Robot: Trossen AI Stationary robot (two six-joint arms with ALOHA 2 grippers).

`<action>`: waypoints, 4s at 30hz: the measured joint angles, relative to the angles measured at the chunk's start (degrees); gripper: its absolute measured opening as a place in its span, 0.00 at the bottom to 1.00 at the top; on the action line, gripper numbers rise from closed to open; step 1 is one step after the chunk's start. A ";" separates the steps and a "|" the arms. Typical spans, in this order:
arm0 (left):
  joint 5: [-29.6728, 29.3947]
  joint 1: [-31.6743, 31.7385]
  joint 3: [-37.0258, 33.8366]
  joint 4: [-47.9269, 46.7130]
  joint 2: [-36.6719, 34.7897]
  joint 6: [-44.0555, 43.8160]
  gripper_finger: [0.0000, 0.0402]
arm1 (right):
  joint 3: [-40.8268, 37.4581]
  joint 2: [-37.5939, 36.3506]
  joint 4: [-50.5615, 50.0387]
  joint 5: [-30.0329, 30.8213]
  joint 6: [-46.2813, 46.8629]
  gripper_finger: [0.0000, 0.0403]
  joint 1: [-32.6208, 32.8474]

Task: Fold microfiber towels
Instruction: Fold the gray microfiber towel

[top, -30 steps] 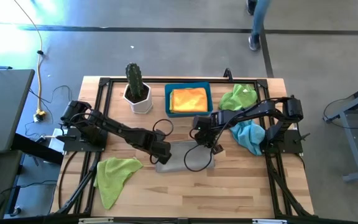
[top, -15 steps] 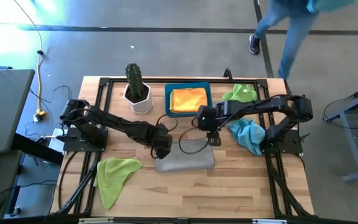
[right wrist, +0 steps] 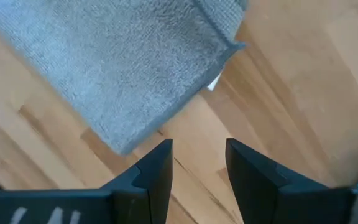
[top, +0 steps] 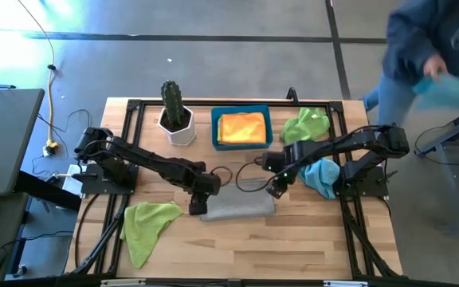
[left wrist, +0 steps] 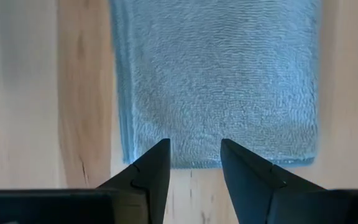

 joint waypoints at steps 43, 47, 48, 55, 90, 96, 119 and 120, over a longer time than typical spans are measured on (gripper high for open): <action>1.28 -2.82 -12.88 9.11 -1.13 -4.15 0.33 | -0.03 12.59 13.37 20.57 30.87 0.34 12.38; 1.68 -2.82 -12.84 8.33 -5.04 -6.88 0.33 | -0.17 12.75 15.56 20.75 30.49 0.34 12.56; 1.63 -2.82 -12.85 8.19 -6.46 -7.02 0.33 | -0.17 12.81 16.20 21.28 30.59 0.34 12.76; -2.39 -2.78 -12.81 7.79 -16.68 -12.53 0.33 | -0.17 13.02 18.11 25.57 33.76 0.22 13.96; -16.65 -2.78 -12.84 9.62 -44.17 -23.25 0.33 | 15.87 6.82 -19.81 16.75 27.35 0.00 13.95; -16.50 -2.78 -12.84 9.78 -44.17 -23.25 0.33 | 16.59 7.16 -5.97 19.93 30.64 0.00 12.38; -11.27 -2.75 -12.84 9.70 -45.36 -11.55 0.33 | 16.50 15.26 18.94 19.32 41.03 0.00 11.52; -11.30 -2.74 -12.84 9.72 -45.68 -10.98 0.33 | 16.50 15.26 18.93 19.79 41.04 0.00 11.68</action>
